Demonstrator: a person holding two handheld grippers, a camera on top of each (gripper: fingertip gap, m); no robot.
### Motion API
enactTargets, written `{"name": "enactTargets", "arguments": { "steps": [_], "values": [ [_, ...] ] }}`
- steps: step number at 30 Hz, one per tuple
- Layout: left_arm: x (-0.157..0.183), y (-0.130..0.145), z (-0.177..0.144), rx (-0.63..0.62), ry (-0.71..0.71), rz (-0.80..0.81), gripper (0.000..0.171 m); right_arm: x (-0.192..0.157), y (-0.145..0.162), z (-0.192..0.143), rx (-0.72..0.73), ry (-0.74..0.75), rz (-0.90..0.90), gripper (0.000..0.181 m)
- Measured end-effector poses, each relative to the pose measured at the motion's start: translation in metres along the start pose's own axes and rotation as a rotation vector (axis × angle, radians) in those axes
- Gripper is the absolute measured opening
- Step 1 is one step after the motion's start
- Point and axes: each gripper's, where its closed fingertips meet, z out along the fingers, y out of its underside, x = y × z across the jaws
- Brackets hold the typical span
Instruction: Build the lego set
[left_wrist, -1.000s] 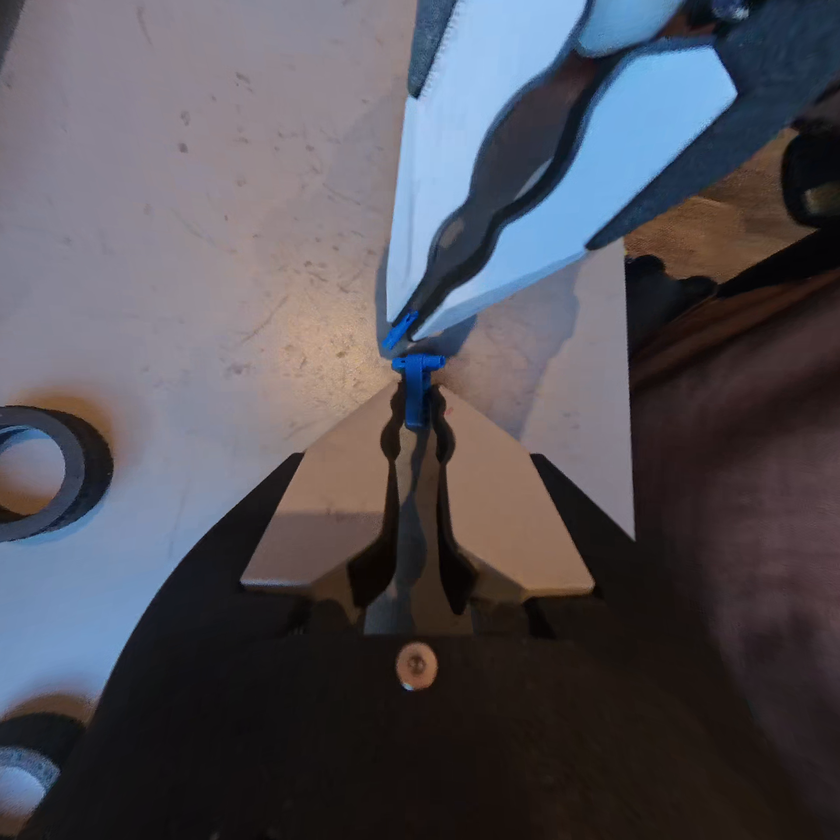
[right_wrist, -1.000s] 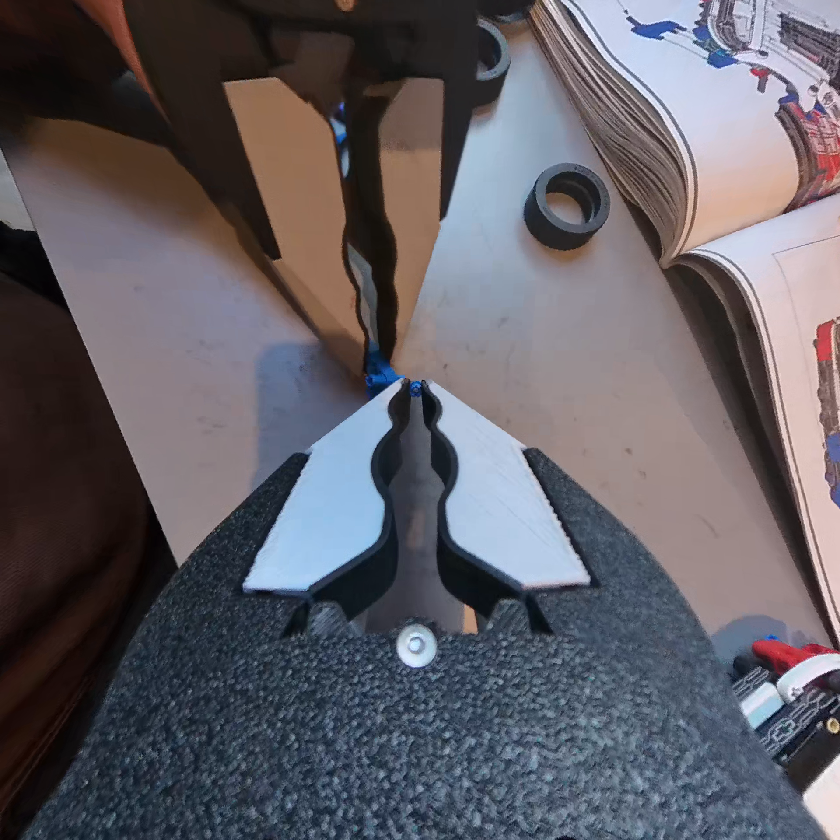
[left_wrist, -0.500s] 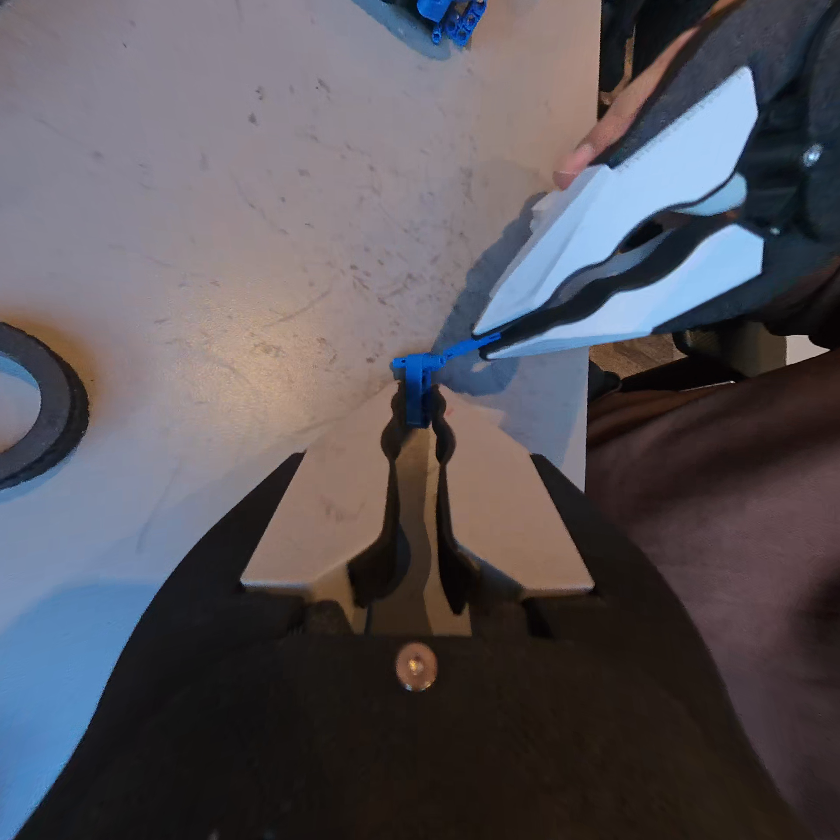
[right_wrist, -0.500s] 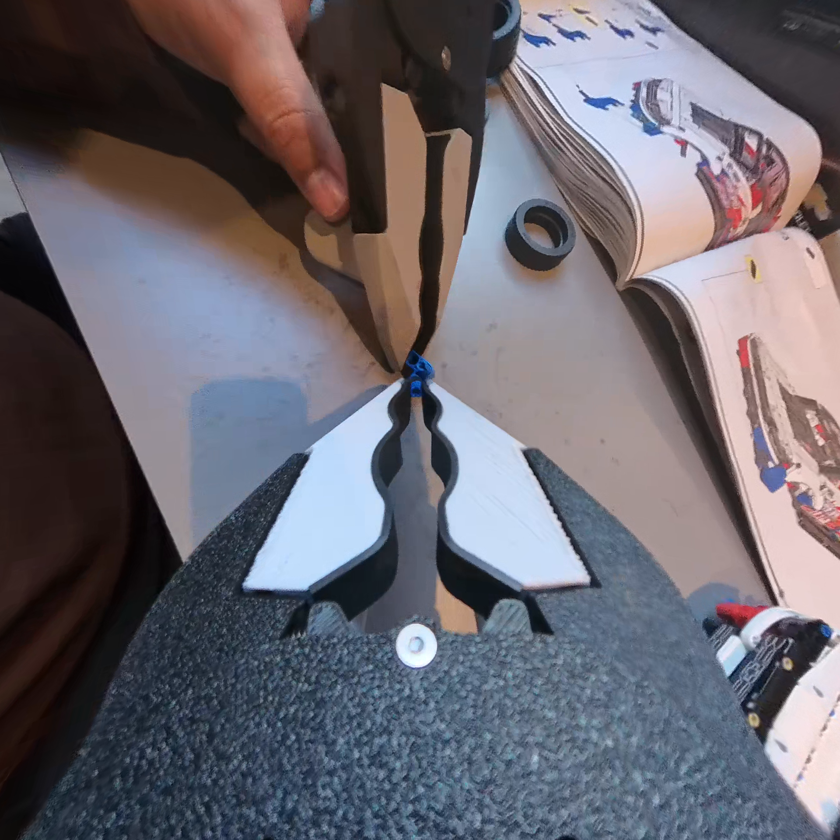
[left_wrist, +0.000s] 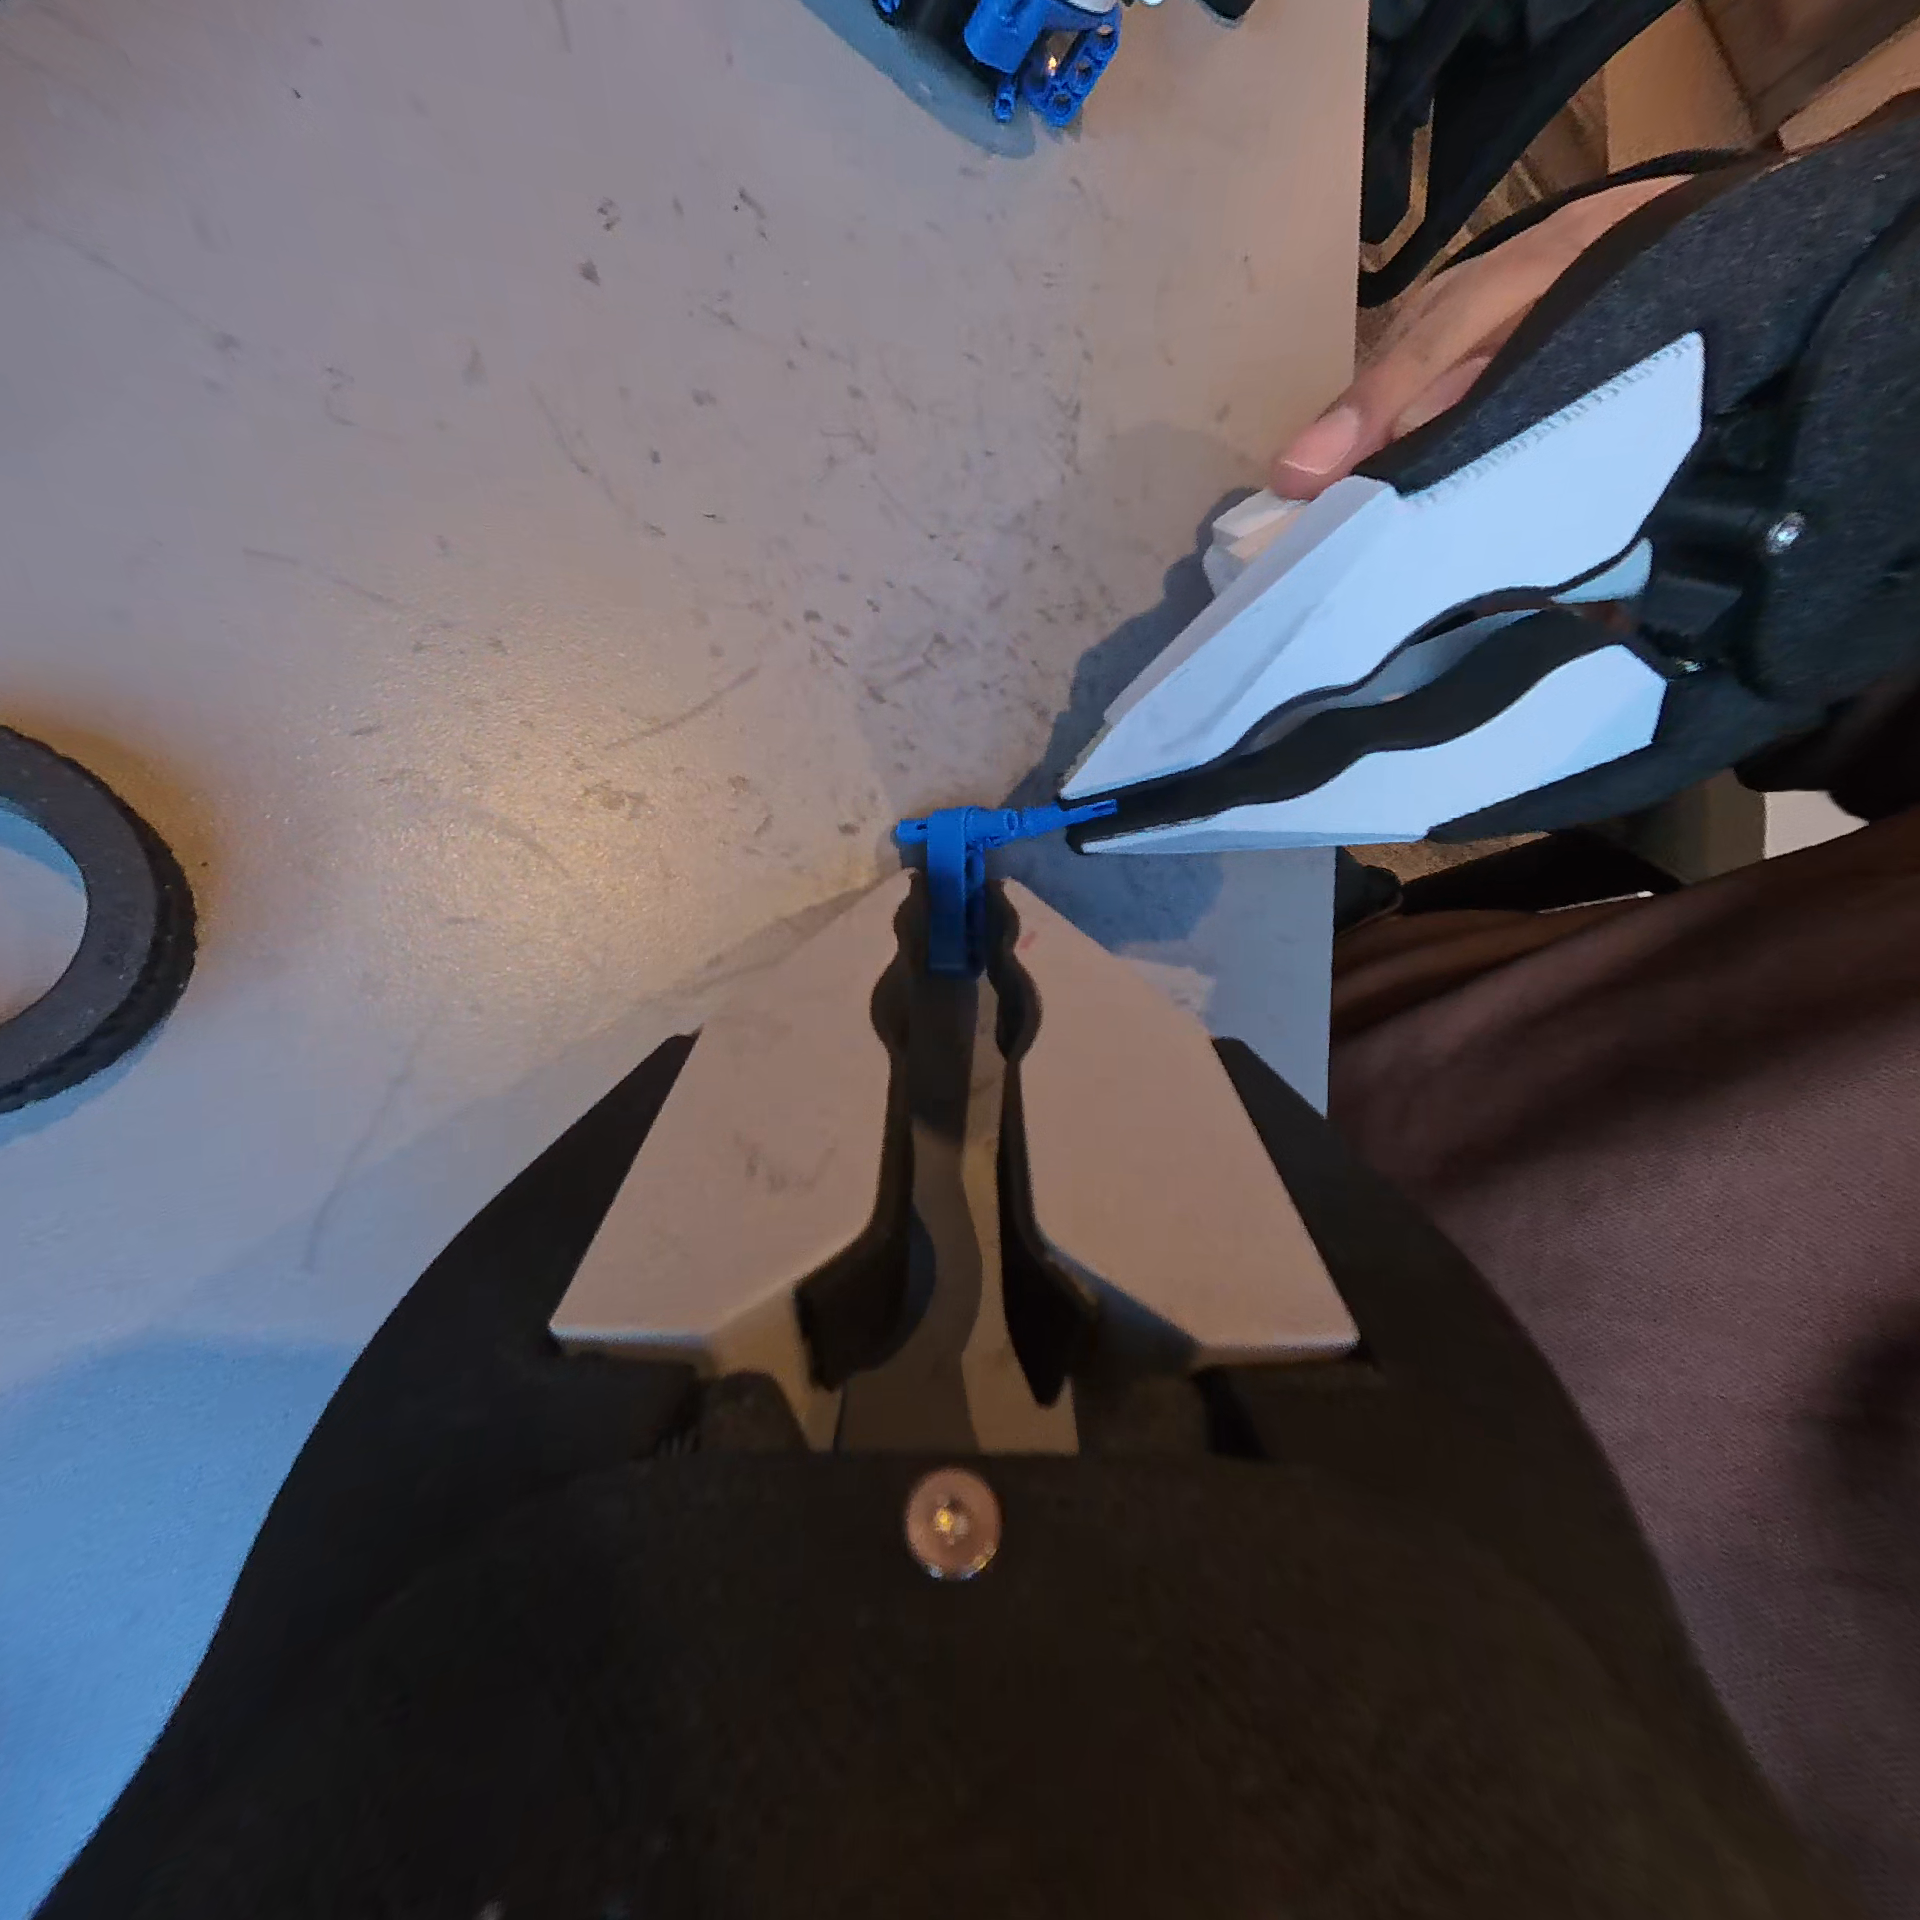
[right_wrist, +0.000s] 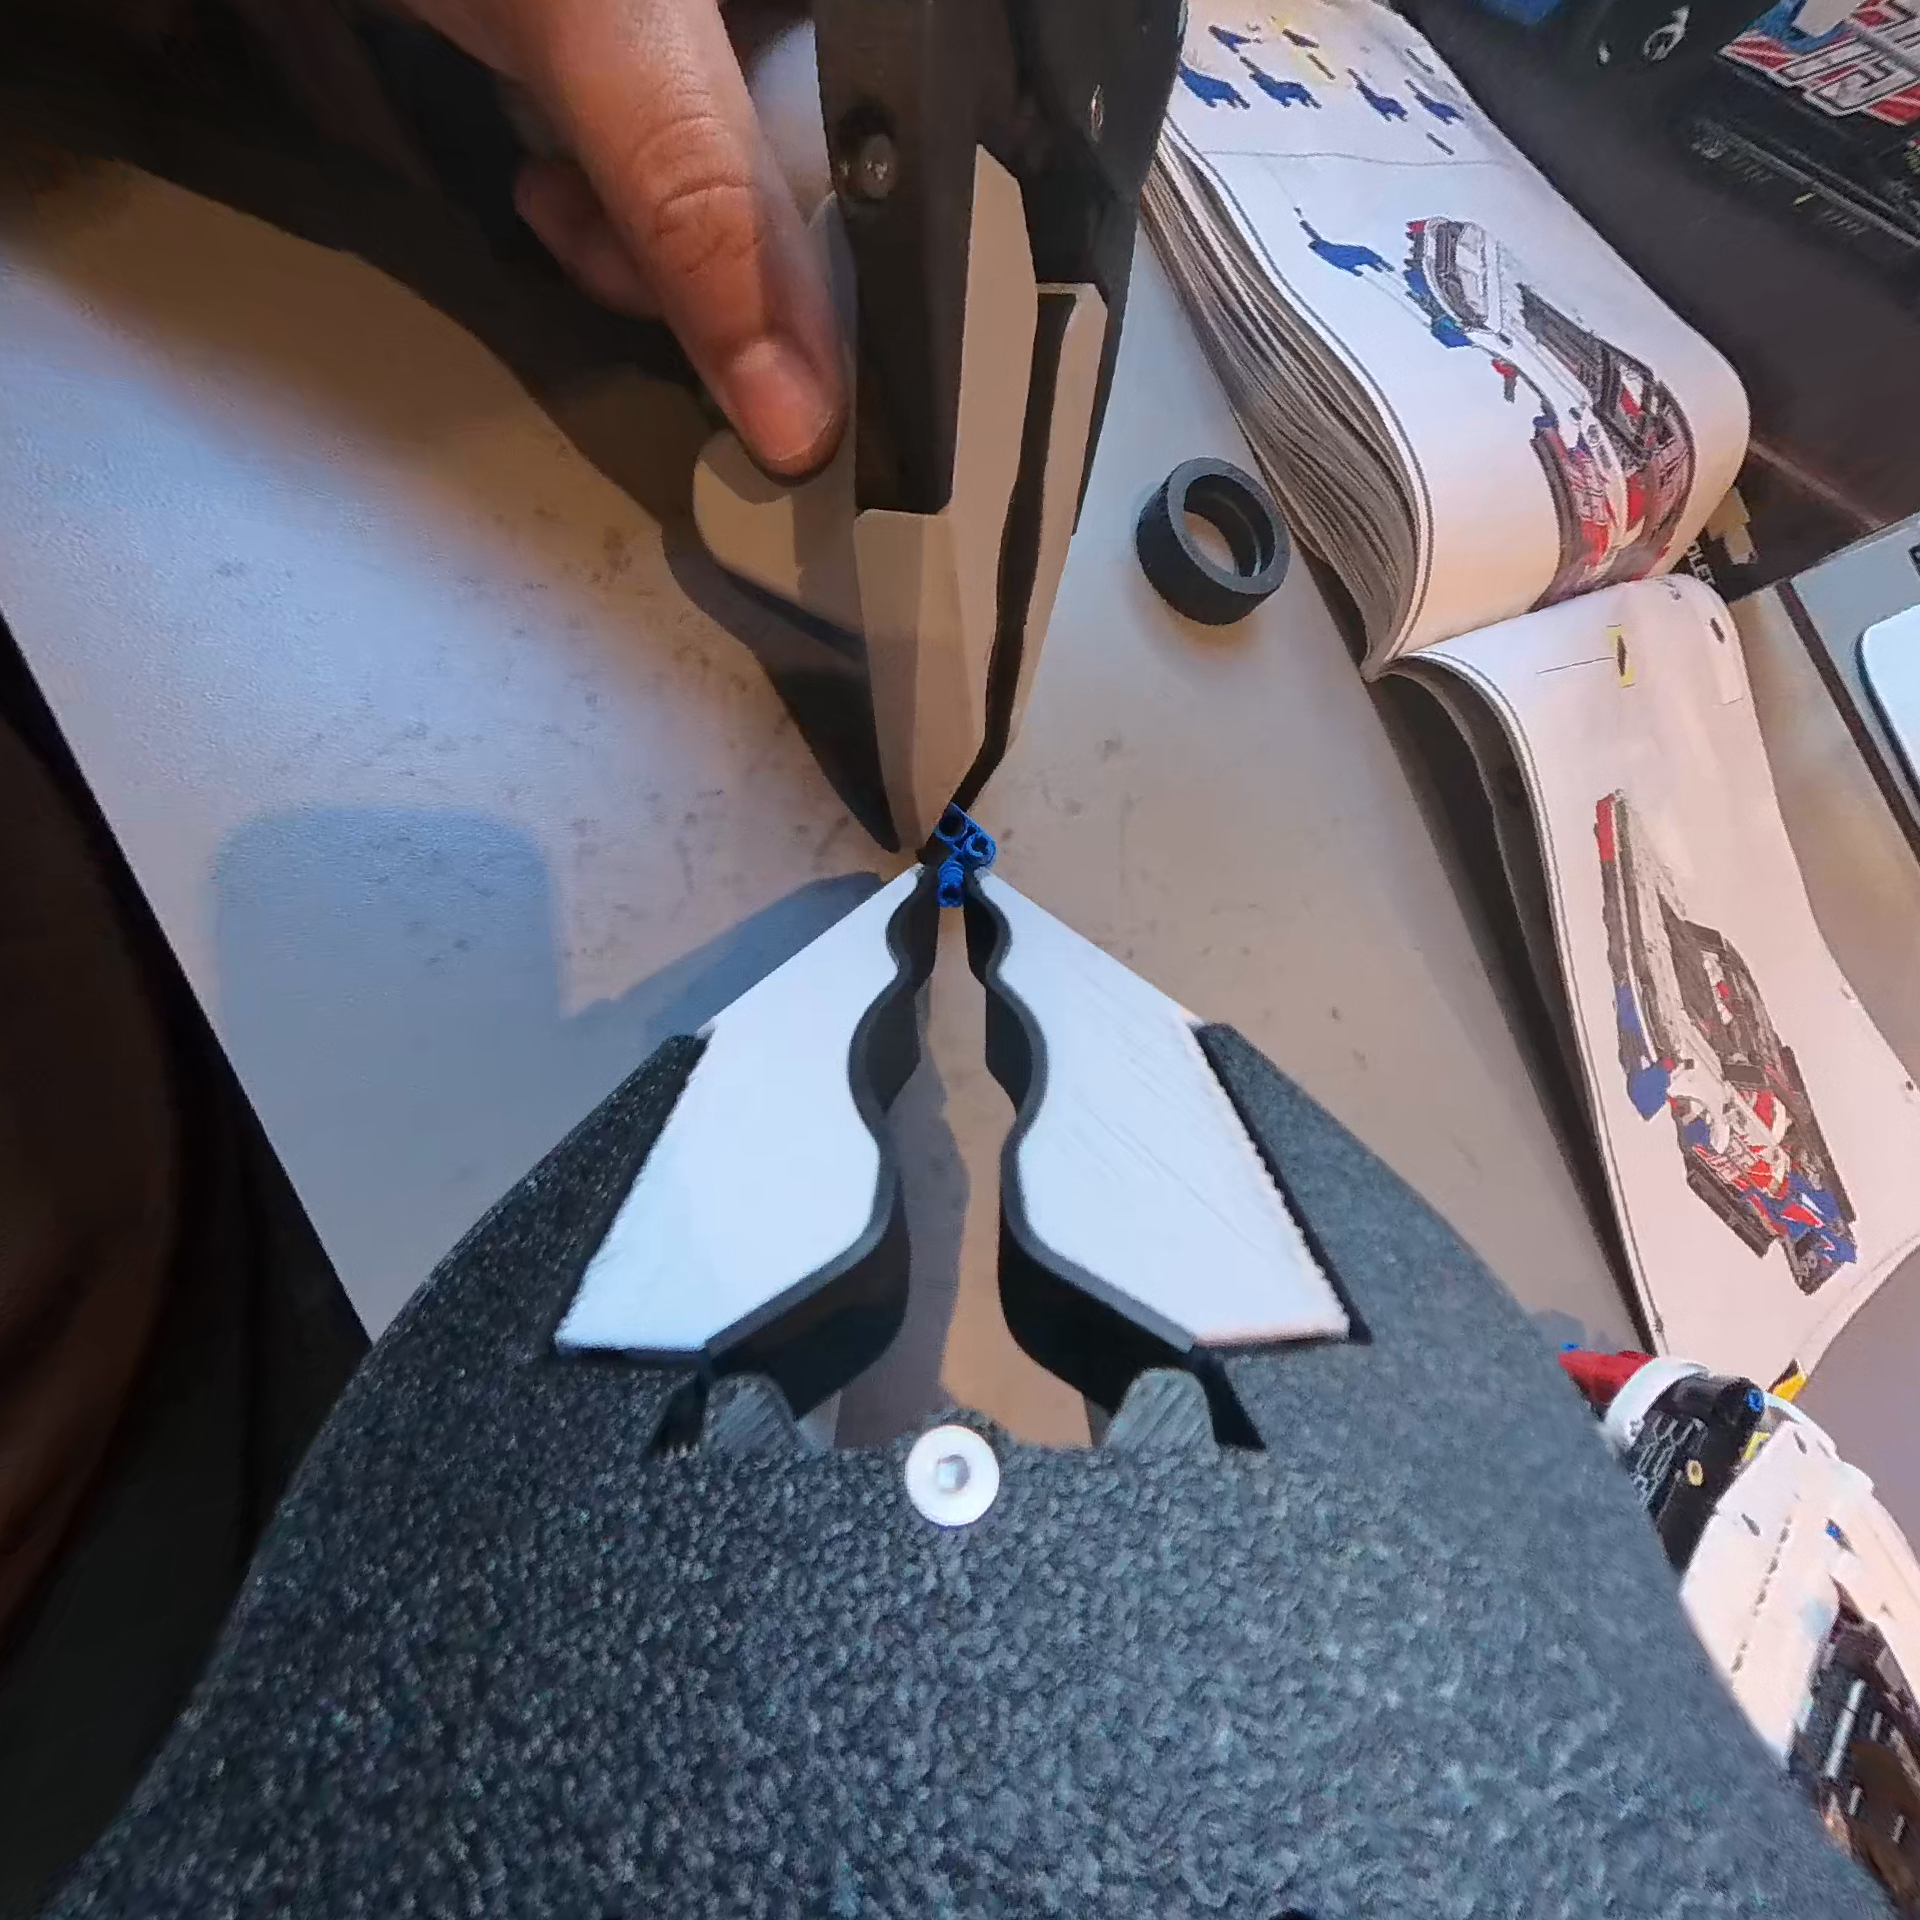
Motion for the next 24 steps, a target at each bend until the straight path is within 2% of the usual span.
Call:
{"name": "enactTargets", "arguments": {
  "steps": [6, 14, 24],
  "values": [
    [-0.0006, -0.0006, 0.0004, -0.004, -0.012, 0.007, 0.007, 0.0001, 0.0002, 0.0007, -0.010, 0.066, -0.078, 0.005],
    [-0.0013, -0.0005, 0.0006, -0.004, -0.022, 0.009, 0.006, -0.0020, 0.0016, 0.0020, -0.062, 0.185, -0.277, 0.005],
    [-0.0038, -0.0015, 0.0010, 0.004, -0.056, 0.023, 0.006, 0.0007, 0.0005, 0.0059, -0.072, 0.171, -0.122, 0.005]
  ]
}}
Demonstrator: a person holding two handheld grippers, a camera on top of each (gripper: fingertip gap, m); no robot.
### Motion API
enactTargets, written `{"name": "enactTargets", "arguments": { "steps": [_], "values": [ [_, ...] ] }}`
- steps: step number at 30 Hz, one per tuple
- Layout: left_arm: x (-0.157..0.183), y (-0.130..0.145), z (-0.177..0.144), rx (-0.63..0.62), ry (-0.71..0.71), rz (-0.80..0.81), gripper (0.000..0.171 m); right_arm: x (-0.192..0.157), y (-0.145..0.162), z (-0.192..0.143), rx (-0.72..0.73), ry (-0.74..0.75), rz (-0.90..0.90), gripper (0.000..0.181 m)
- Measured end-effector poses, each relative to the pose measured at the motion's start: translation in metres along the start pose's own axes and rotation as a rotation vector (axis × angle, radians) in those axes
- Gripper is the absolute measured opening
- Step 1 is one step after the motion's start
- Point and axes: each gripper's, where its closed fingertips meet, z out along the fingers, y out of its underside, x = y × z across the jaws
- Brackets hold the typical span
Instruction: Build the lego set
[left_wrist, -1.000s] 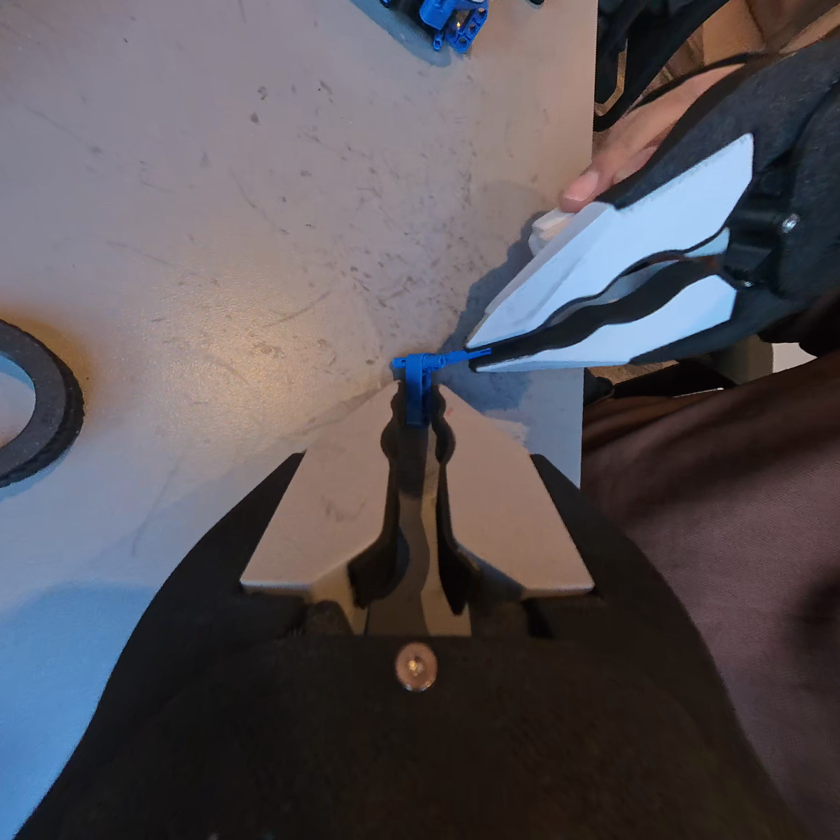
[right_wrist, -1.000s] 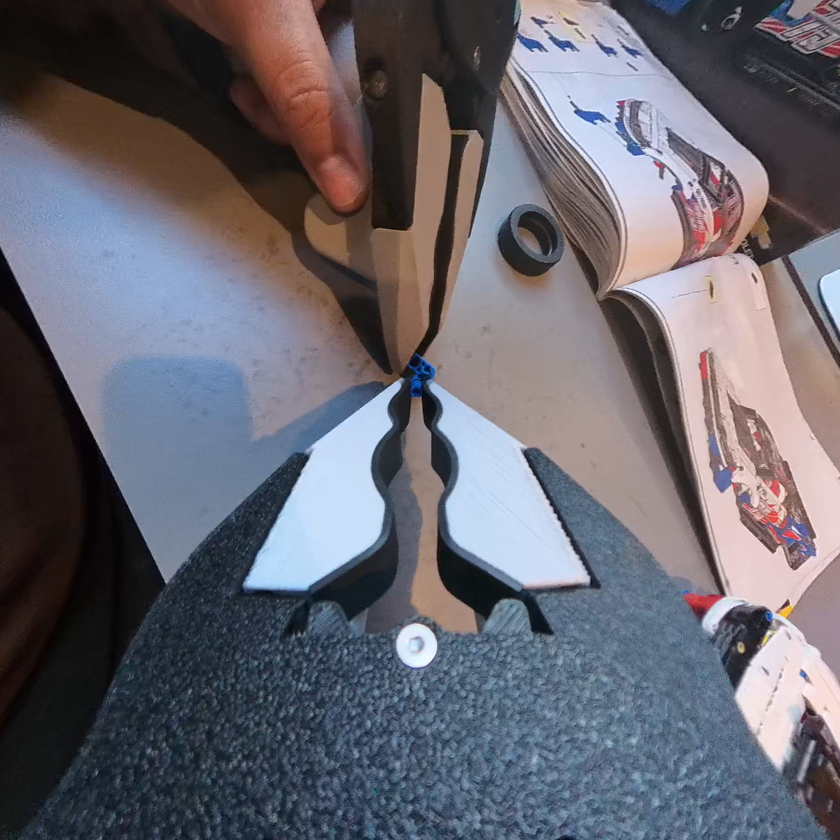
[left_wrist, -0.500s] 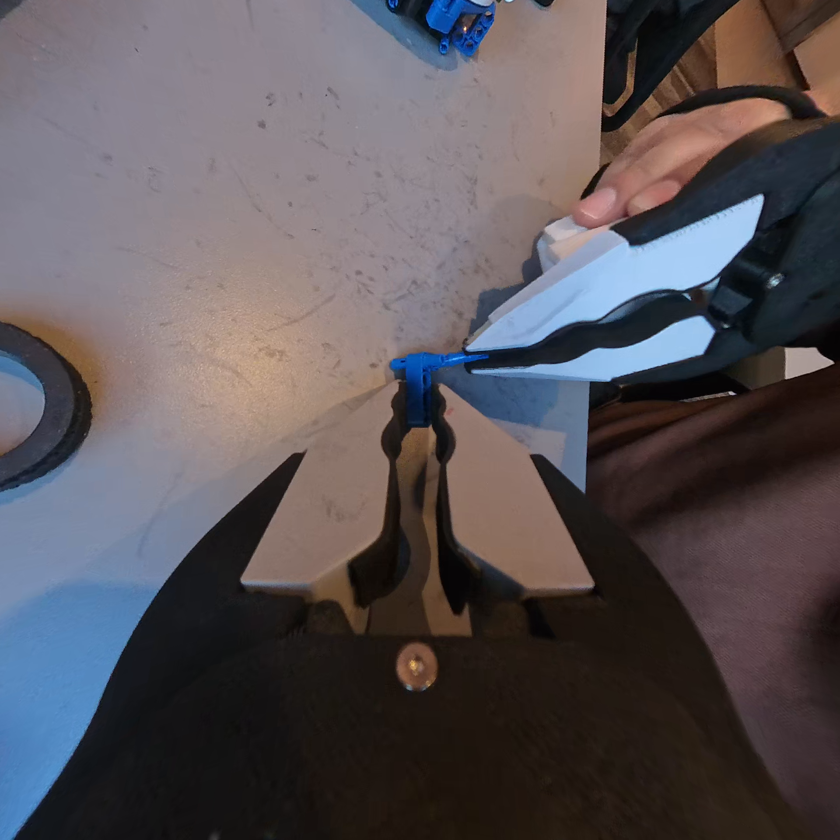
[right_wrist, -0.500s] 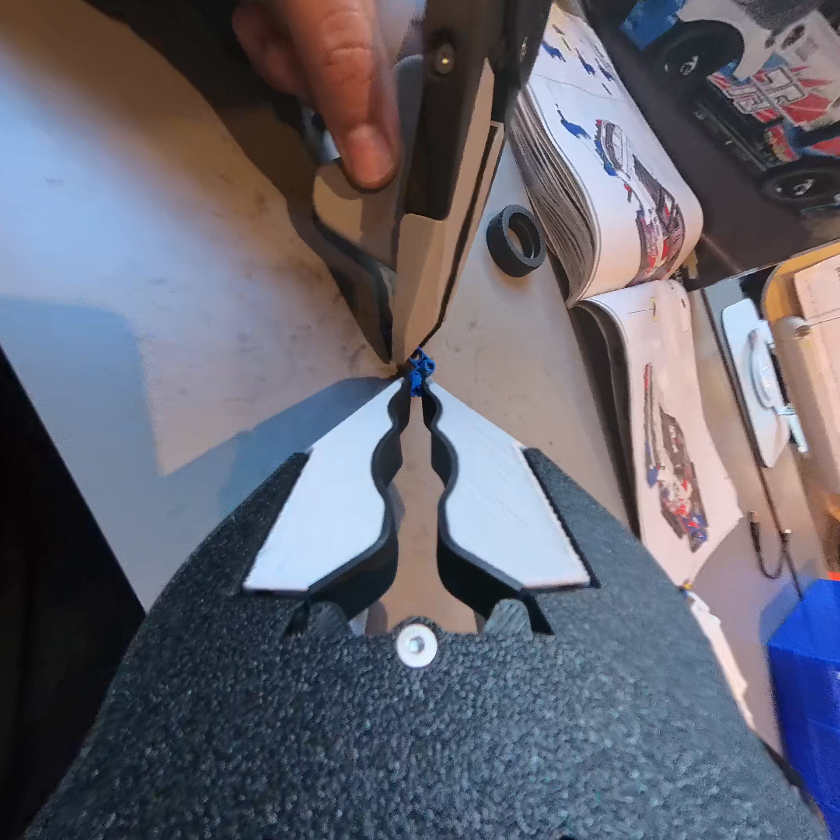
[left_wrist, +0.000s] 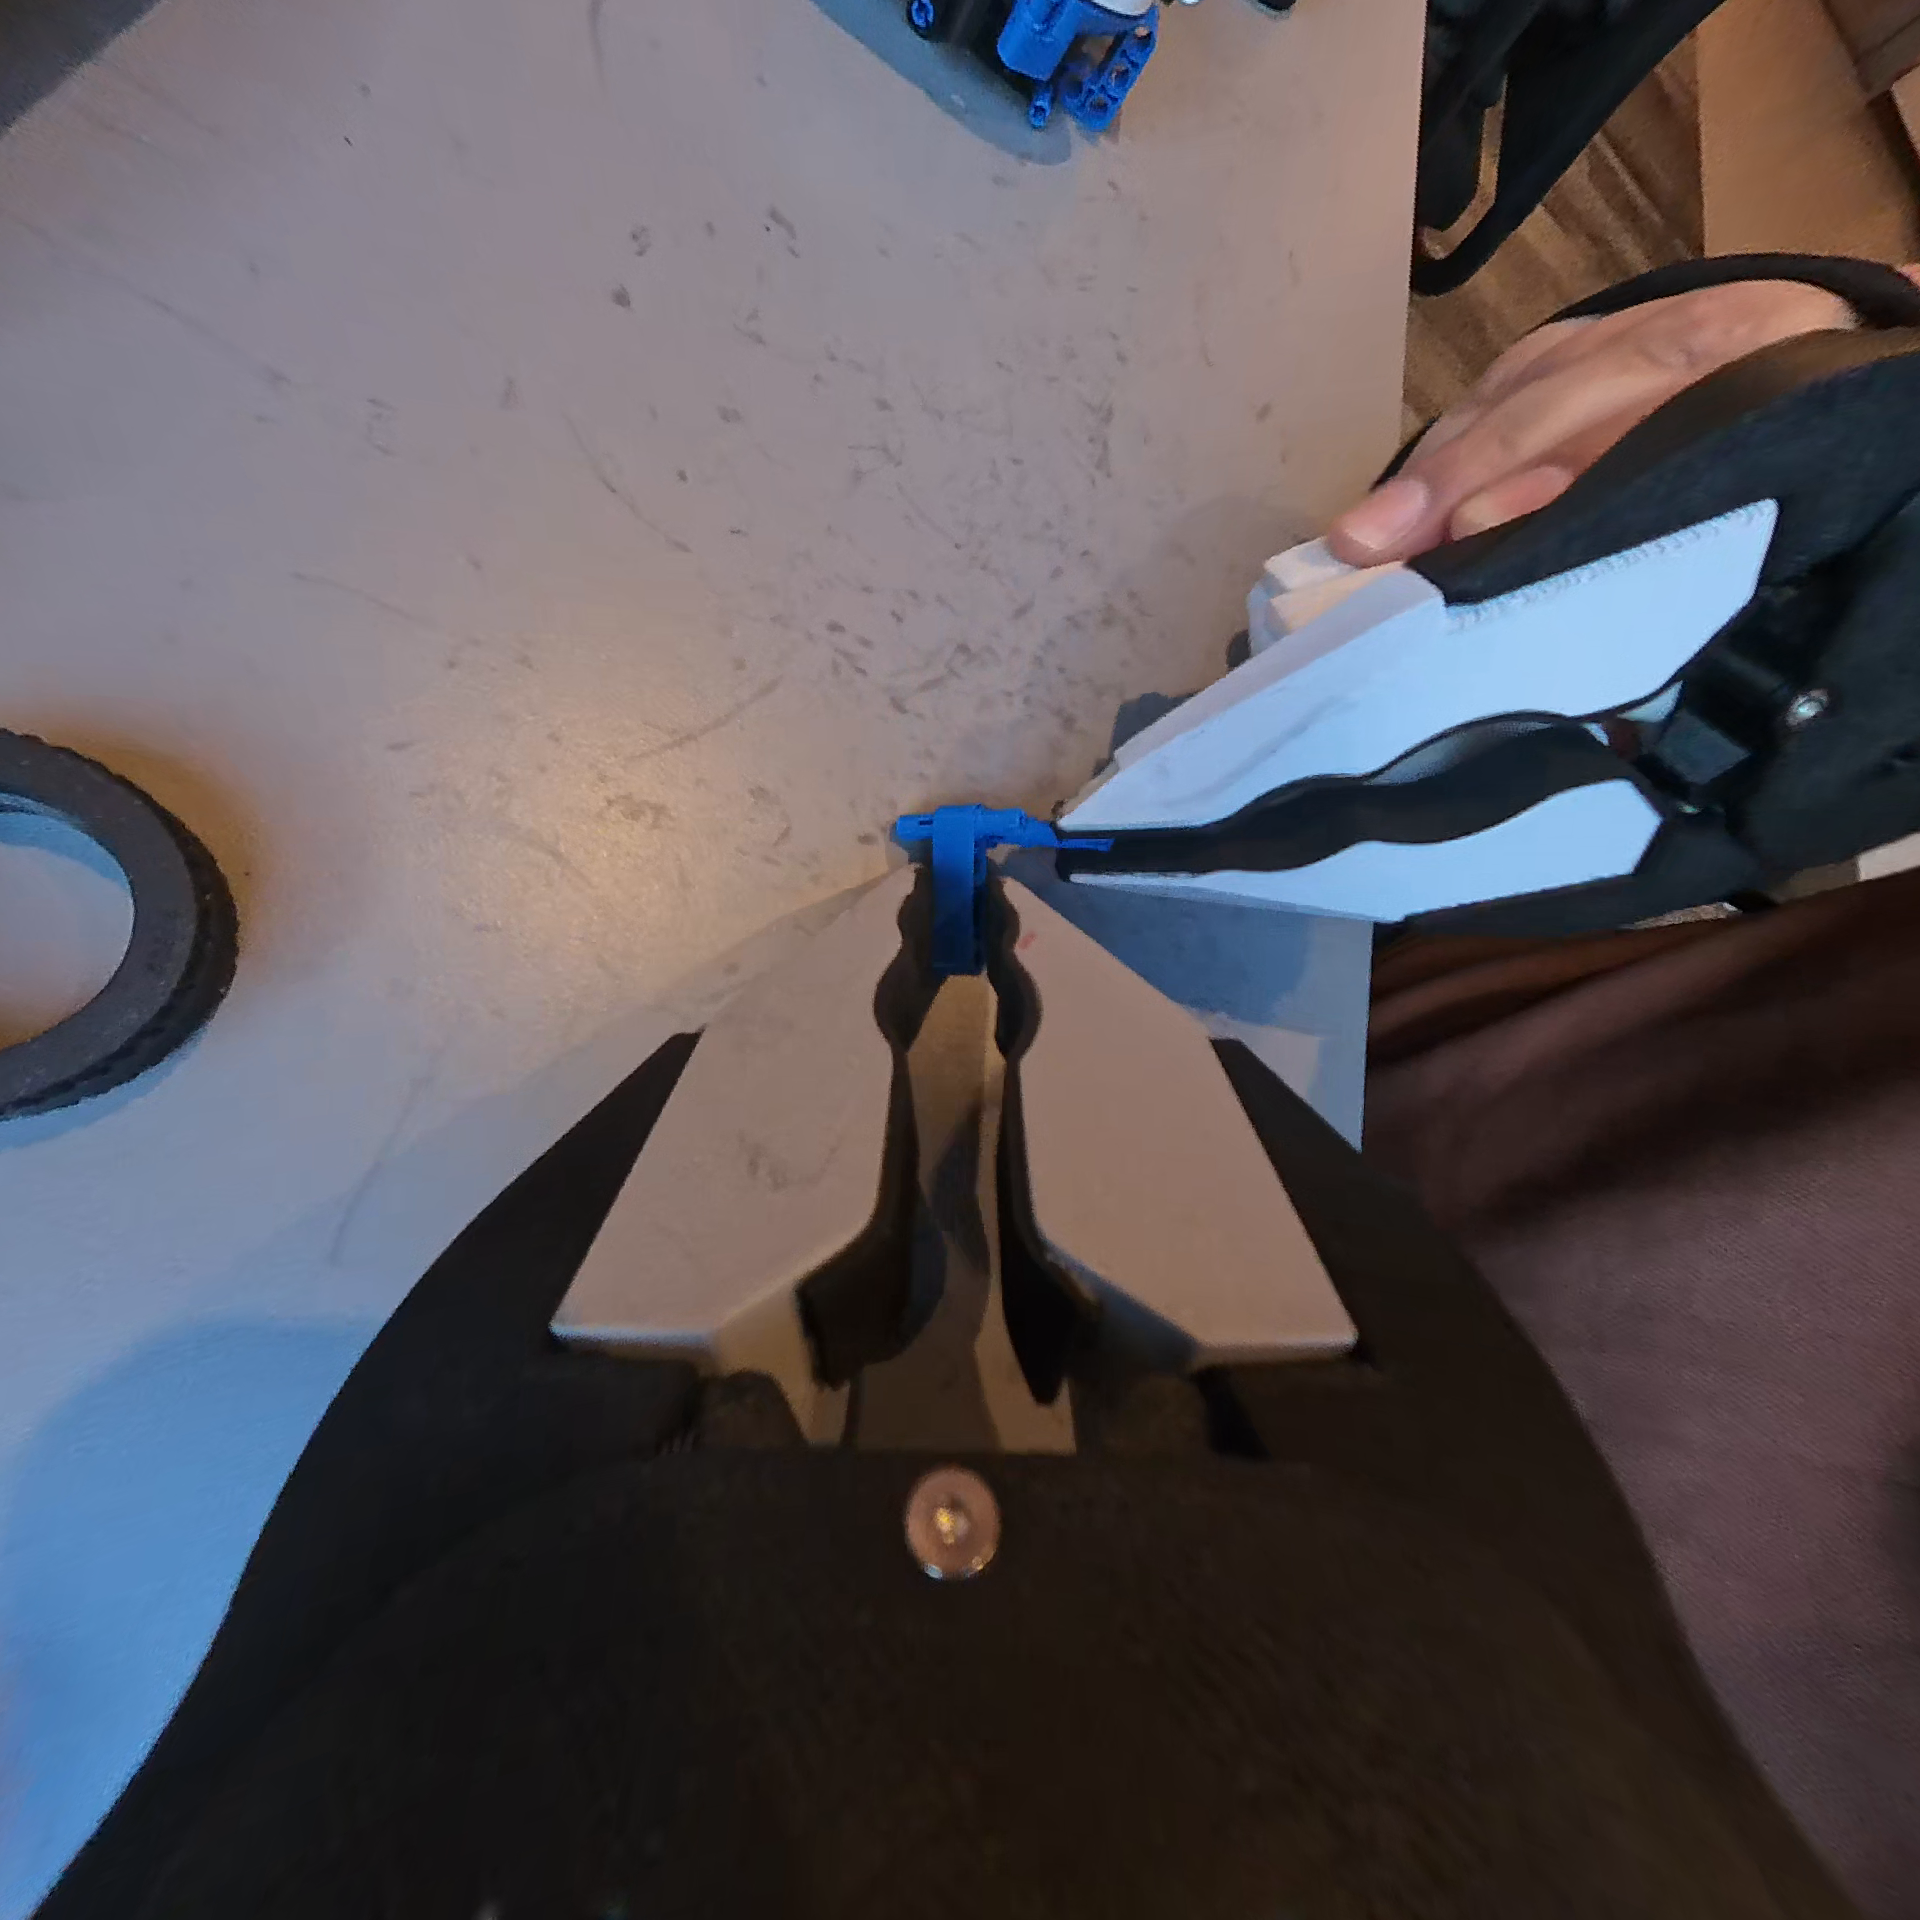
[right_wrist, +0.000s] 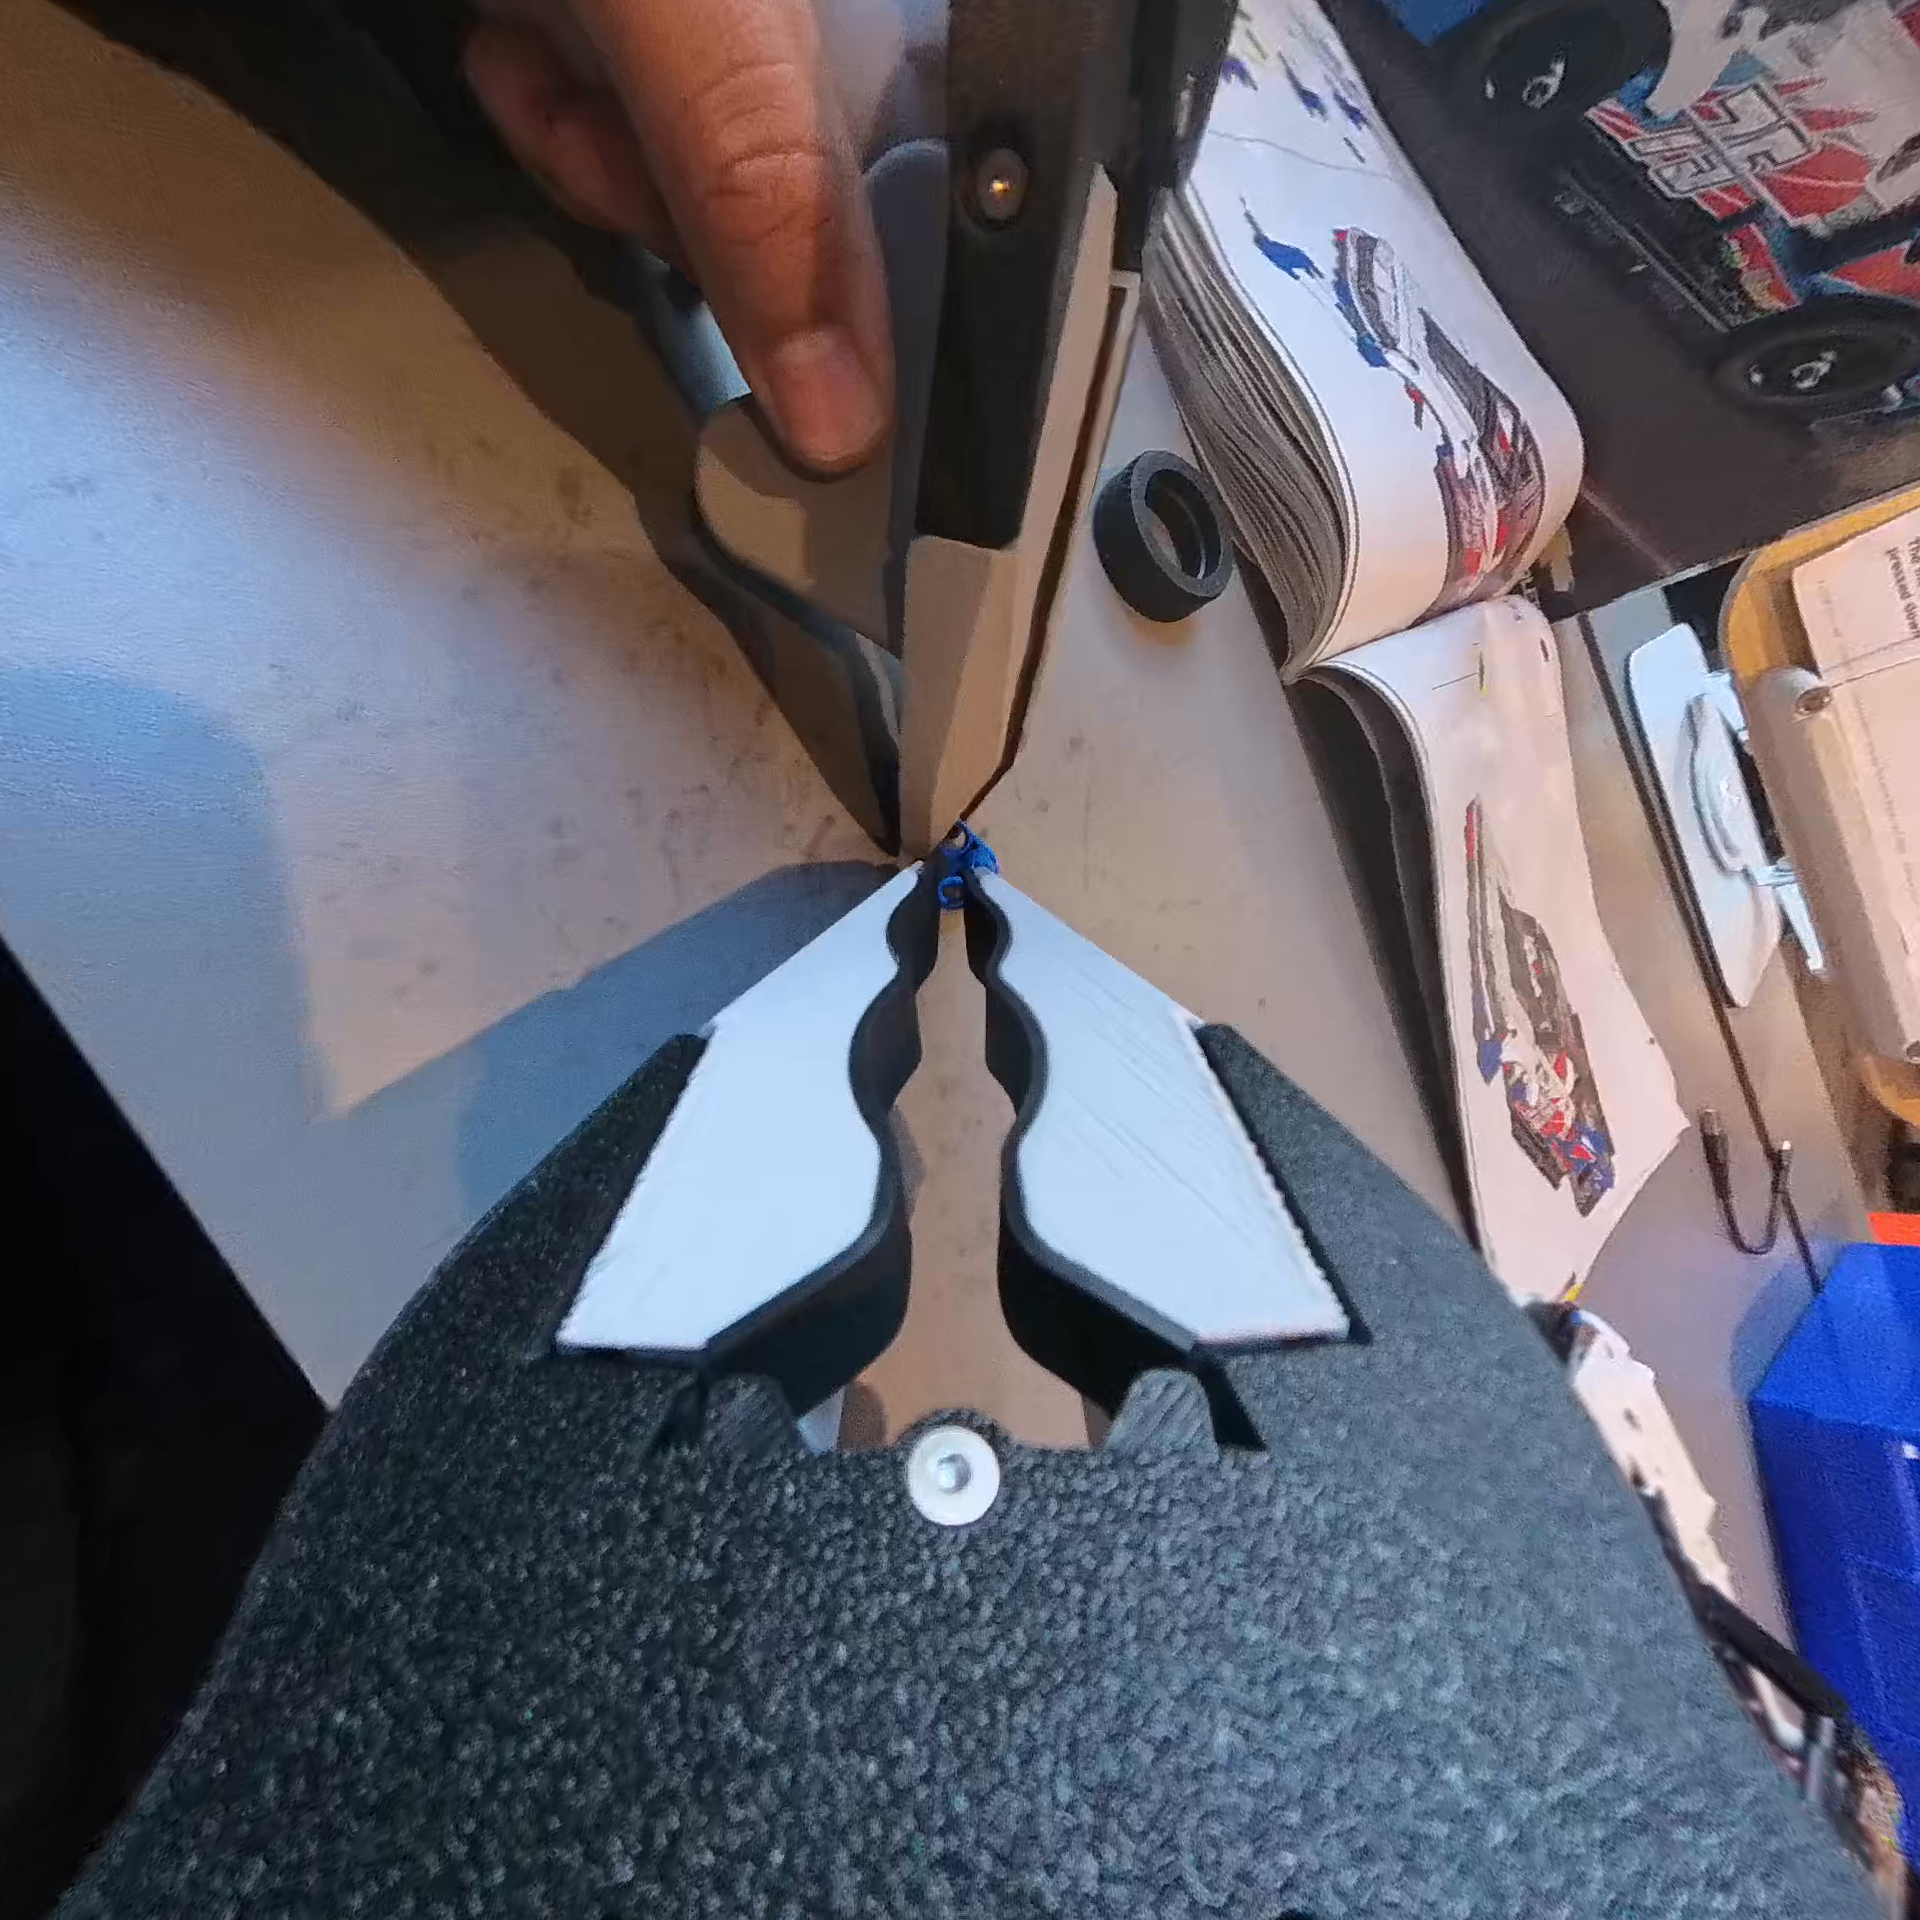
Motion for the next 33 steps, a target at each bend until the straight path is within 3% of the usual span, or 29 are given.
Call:
{"name": "enactTargets", "arguments": {
  "steps": [6, 16, 24, 29, 33],
  "values": [
    [0.0002, -0.0001, -0.0002, 0.011, 0.031, -0.025, 0.006, 0.0005, 0.0028, -0.0004, 0.046, -0.051, 0.118, 0.004],
    [-0.0001, -0.0004, -0.0004, 0.019, 0.045, -0.039, 0.006, -0.0014, -0.0013, 0.0008, 0.067, 0.131, -0.166, 0.004],
    [-0.0011, -0.0010, -0.0008, 0.003, 0.046, -0.035, 0.006, -0.0017, 0.0016, 0.0025, 0.074, 0.166, -0.240, 0.005],
    [-0.0019, -0.0014, -0.0009, 0.007, 0.035, -0.032, 0.006, 0.0003, 0.0019, 0.0038, 0.076, 0.119, -0.144, 0.005],
    [-0.0017, -0.0012, -0.0008, 0.006, 0.025, -0.019, 0.006, 0.0039, 0.0016, 0.0041, 0.100, 0.009, 0.068, 0.004]
  ]
}}
